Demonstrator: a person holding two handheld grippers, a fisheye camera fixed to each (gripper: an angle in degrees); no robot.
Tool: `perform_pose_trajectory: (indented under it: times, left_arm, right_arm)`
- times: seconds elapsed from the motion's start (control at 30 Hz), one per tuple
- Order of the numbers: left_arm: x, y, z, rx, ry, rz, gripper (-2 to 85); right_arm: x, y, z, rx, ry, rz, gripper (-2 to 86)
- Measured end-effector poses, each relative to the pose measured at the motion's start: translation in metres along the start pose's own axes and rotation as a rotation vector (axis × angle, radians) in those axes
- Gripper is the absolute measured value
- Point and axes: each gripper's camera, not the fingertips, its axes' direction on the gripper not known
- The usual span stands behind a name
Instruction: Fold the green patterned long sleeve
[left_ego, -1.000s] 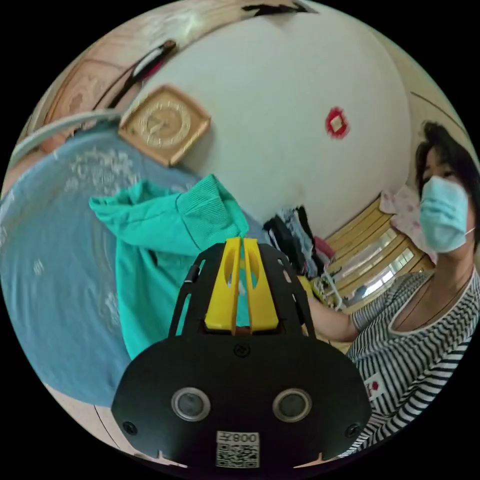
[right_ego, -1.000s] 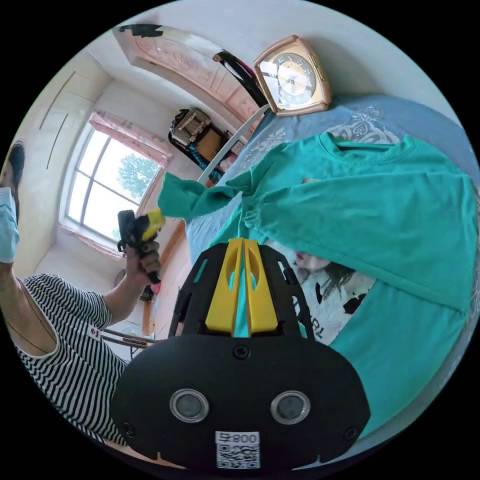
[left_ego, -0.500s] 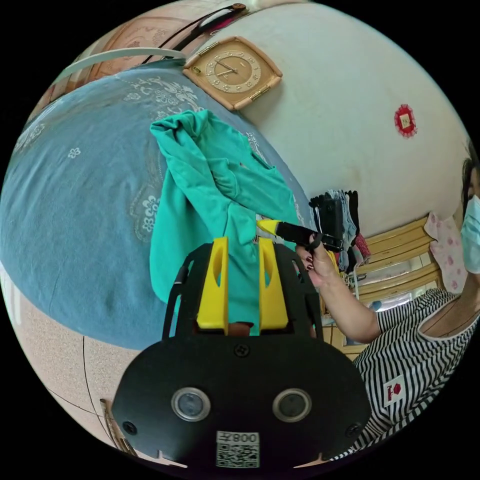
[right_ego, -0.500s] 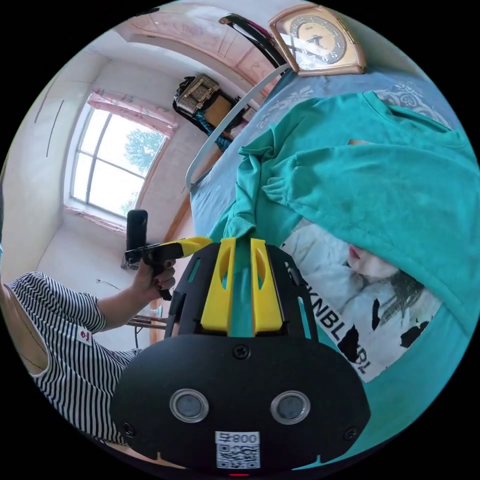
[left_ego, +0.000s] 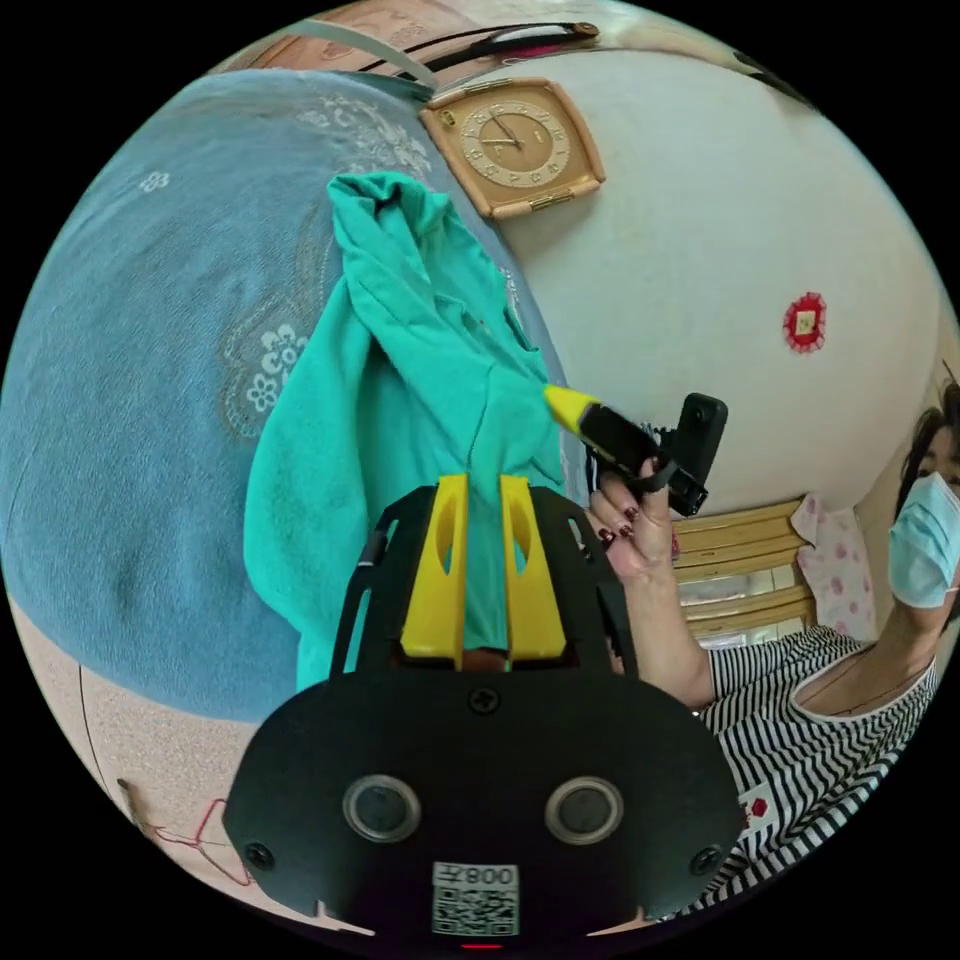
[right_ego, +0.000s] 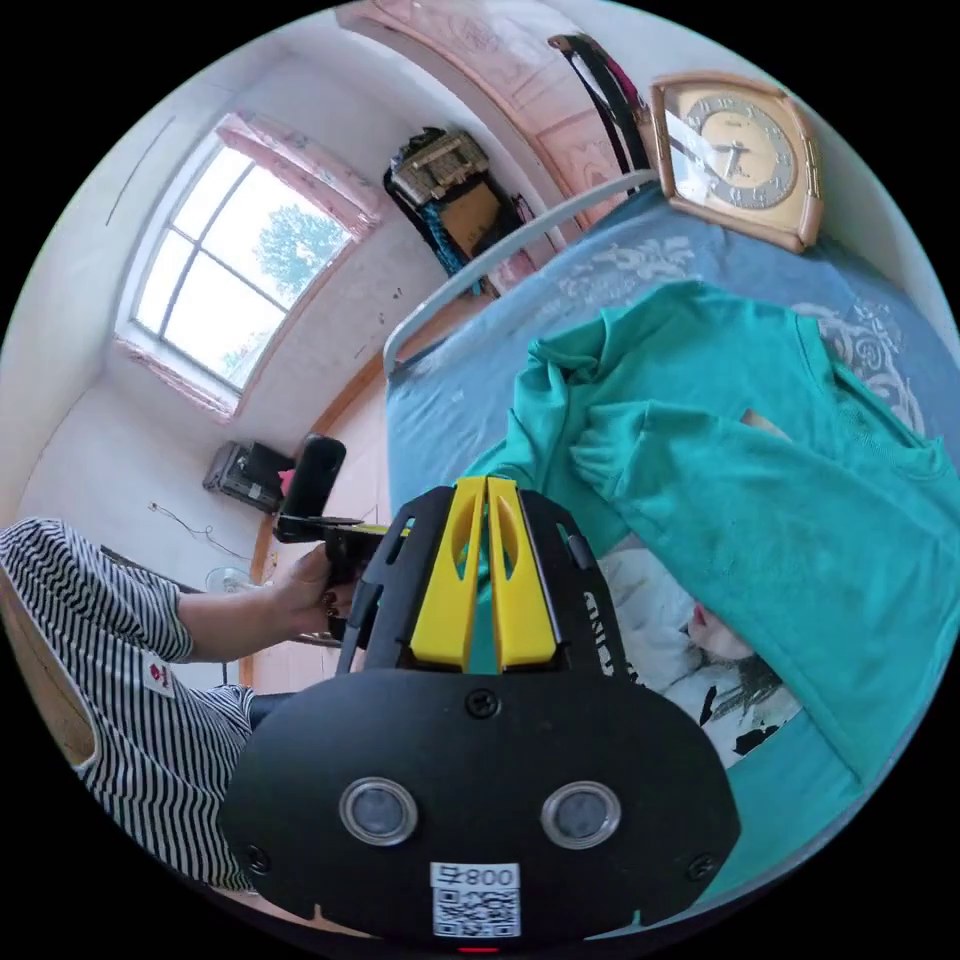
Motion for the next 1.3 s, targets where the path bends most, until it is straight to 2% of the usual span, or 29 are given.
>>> perform_pose_trajectory:
  times: [0.07,0.13,0.27,0.47,0.63,0.87,1.0,1.1,1.17,1.2,1.27,1.3]
  left_arm:
    - [0.006,0.006,-0.028,0.050,0.074,0.033,8.2]
    - [0.005,0.013,-0.052,0.096,0.135,0.035,9.3]
    - [-0.030,0.024,-0.088,0.208,0.390,-0.060,11.2]
    - [-0.065,0.022,-0.048,0.046,0.491,-0.150,8.7]
    - [-0.065,0.035,-0.023,0.005,0.510,-0.172,4.0]
    - [-0.028,0.046,0.008,-0.004,0.581,-0.084,2.9]
    - [0.010,0.042,0.009,0.001,0.511,0.038,2.8]
    - [0.054,0.038,0.019,-0.046,0.375,0.180,2.9]
    - [0.102,0.040,0.060,-0.218,0.216,0.338,3.2]
    - [0.112,0.043,0.075,-0.282,0.177,0.373,3.3]
    - [0.134,0.073,0.152,-0.552,-0.002,0.473,3.9]
    - [0.134,0.083,0.168,-0.596,-0.044,0.483,4.1]
  right_arm:
    - [-0.039,-0.004,-0.030,0.085,-0.040,-0.114,0.4]
    - [-0.071,-0.005,-0.036,0.087,-0.029,-0.208,0.3]
    - [-0.124,0.004,-0.001,-0.077,0.008,-0.351,0.2]
    - [-0.160,0.029,0.026,-0.218,0.069,-0.413,0.1]
    - [-0.165,0.052,0.024,-0.261,0.083,-0.375,0.1]
    - [-0.152,0.075,-0.030,-0.106,-0.012,-0.226,0.1]
    - [-0.127,0.091,-0.070,0.050,-0.064,-0.080,0.1]
    - [-0.109,0.108,-0.099,0.137,-0.059,0.010,0.1]
    - [-0.098,0.120,-0.118,0.174,-0.030,0.061,0.1]
    - [-0.096,0.123,-0.121,0.181,-0.022,0.072,0.1]
    - [-0.086,0.132,-0.126,0.169,0.000,0.113,0.2]
    - [-0.084,0.134,-0.126,0.161,0.005,0.122,0.2]
